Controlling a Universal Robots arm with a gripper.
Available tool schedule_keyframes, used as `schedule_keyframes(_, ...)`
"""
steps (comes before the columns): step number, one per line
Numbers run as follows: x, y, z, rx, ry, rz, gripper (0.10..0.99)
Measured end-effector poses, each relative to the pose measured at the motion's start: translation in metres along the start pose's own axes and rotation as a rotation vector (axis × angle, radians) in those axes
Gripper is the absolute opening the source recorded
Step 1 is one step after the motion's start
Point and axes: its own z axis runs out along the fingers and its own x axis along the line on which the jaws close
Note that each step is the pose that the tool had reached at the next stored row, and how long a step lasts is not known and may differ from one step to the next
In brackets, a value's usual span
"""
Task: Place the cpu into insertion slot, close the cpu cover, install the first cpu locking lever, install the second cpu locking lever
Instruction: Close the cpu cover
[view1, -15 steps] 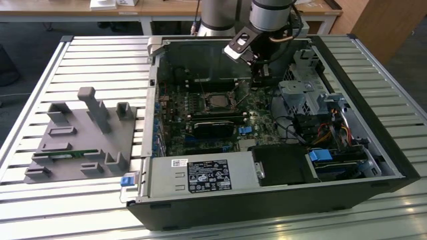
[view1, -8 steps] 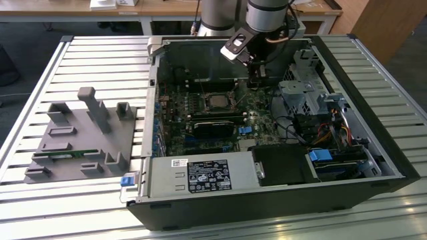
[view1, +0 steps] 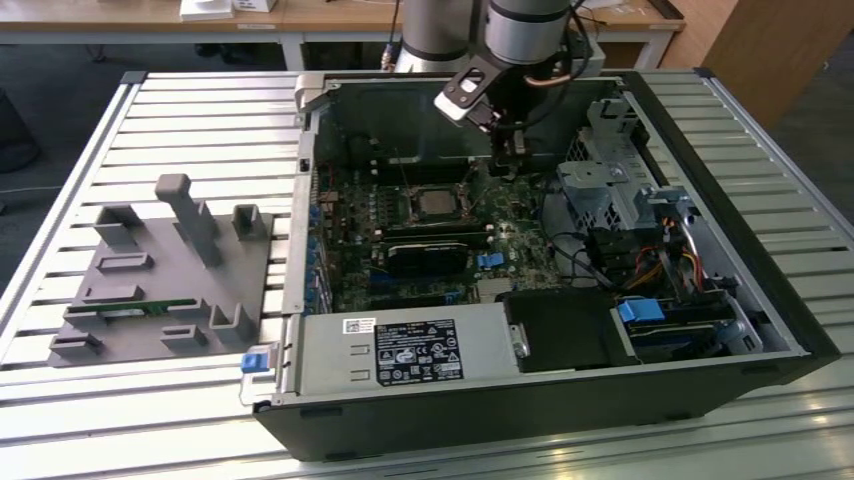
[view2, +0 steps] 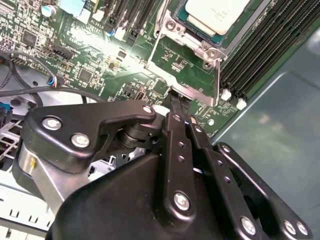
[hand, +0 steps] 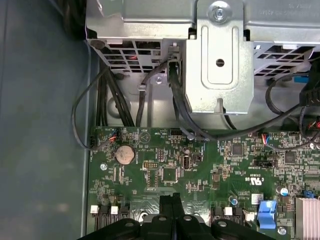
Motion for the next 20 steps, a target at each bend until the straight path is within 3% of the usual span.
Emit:
schedule_keyframes(11, 0.0000, -0.0096, -0.0005, 0.000, 0.0000, 0.000, 0.114)
schedule_keyframes(20, 0.0000, -0.0114, -0.0005, 0.000, 0.0000, 0.000, 0.114)
